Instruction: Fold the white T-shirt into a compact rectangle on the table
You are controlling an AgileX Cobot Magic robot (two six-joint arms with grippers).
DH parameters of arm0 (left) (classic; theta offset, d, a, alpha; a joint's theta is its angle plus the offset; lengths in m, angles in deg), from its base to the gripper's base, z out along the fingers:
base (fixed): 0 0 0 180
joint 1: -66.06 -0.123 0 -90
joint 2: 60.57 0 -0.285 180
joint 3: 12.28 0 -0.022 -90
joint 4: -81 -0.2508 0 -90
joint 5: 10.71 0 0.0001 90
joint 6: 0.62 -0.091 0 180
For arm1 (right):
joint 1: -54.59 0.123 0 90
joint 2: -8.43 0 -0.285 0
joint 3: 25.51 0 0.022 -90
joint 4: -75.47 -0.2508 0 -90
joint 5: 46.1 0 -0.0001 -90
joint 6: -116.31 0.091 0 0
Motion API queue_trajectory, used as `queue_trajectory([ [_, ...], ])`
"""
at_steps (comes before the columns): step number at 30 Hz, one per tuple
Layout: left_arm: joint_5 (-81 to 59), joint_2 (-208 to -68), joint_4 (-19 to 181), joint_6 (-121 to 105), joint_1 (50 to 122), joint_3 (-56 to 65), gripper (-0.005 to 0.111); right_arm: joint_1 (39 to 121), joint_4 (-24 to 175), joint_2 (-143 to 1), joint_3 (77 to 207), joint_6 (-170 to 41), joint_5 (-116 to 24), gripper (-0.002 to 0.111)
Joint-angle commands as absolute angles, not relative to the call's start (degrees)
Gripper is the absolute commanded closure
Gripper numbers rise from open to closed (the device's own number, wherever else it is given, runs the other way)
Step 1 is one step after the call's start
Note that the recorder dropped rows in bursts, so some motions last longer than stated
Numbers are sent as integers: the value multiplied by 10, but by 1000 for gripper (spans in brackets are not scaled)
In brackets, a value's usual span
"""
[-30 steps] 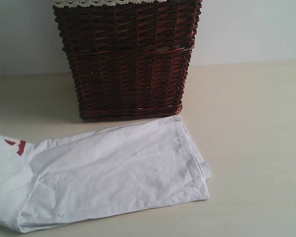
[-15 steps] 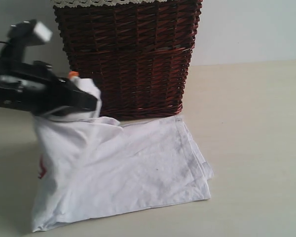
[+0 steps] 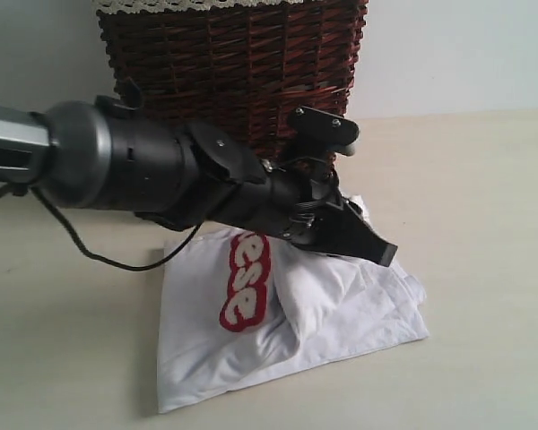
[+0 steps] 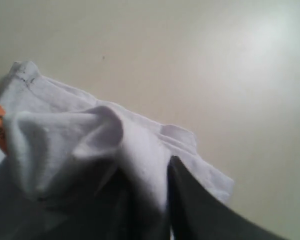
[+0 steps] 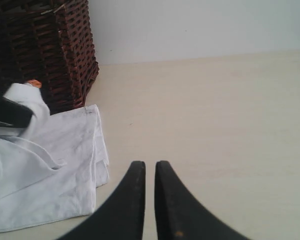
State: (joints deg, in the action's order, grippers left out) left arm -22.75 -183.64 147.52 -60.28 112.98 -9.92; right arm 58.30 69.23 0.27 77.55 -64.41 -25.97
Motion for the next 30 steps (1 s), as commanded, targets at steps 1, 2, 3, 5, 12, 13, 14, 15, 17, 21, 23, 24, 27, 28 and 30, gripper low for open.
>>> queue_trajectory([
  [1,-213,-1864,1495,-600,1134,-143,34,584,693,6,773,-644,-262,99],
  [2,-212,-1864,1498,-594,1135,-148,19,584,693,6,773,-644,-262,99],
  [3,-212,-1864,1501,-582,1136,-153,9,584,693,6,773,-644,-262,99],
  [5,-213,-1859,1502,-580,1137,-159,3,584,693,6,773,-644,-262,99],
  [12,-288,-1790,1438,-588,1121,-160,18,584,693,6,773,-645,-262,99],
  [13,-306,-1777,1421,-588,1111,-159,20,584,693,6,773,-645,-262,99],
  [14,-335,-1765,1400,-584,1100,-159,24,584,693,6,773,-642,-262,99],
  [15,-368,-1754,1388,-584,1087,-156,29,584,693,6,773,-641,-262,99],
  [17,-419,-1739,1381,-584,1062,-147,40,584,693,6,773,-641,-262,99],
  [21,-467,-1724,1386,-583,1006,-110,77,584,693,6,773,-641,-262,99],
  [23,-468,-1723,1386,-583,988,-90,99,584,693,6,773,-641,-262,99],
  [24,-471,-1724,1385,-589,981,-76,106,584,693,6,773,-641,-262,99],
  [27,-472,-1731,1391,-610,980,-37,107,584,693,6,773,-641,-262,99],
  [28,-471,-1737,1403,-620,981,-24,107,584,693,6,773,-640,-262,99],
  [30,-471,-1750,1442,-661,992,-9,107,584,693,6,773,-640,-262,99],
])
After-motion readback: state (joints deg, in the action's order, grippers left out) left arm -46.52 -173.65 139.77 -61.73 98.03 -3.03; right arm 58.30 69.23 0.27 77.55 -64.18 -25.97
